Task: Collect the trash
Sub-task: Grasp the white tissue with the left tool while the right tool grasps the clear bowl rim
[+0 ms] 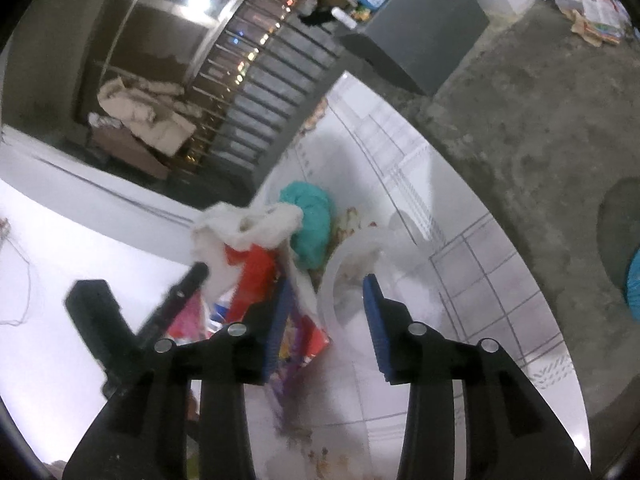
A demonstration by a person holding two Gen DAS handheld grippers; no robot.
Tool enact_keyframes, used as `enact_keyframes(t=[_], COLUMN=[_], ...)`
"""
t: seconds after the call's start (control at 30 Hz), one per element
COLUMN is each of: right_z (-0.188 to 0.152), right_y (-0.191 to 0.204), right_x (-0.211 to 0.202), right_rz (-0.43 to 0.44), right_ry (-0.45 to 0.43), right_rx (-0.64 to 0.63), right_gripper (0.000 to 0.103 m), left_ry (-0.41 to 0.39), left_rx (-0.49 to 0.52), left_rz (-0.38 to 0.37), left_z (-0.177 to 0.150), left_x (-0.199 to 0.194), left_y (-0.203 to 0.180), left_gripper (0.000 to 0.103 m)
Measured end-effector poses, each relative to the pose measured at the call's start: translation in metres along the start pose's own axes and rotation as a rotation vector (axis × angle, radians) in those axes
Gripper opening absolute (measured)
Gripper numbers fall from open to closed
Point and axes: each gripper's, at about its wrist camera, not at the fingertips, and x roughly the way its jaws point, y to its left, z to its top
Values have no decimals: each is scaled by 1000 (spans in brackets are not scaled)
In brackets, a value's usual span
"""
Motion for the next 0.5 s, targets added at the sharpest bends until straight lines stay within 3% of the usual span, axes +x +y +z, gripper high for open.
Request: enact_keyframes(t=[0.07,0.17,0.5], right_z=[-2,-3,-7], right_y=[0,-2,9], right_x=[3,5,-14], right_rz=[-7,7,-18], right_ry=[26,43,-22], right_rx=[3,14,-53], right_gripper=[20,7,4], left_ry=[-8,-34,-144], left_rx=[3,7,59], left_rz=[-2,-3,-12], left_z=[1,4,17], left_x=[-1,-8,-41], left_y=[-1,-3,-16], left_gripper=[6,5,0])
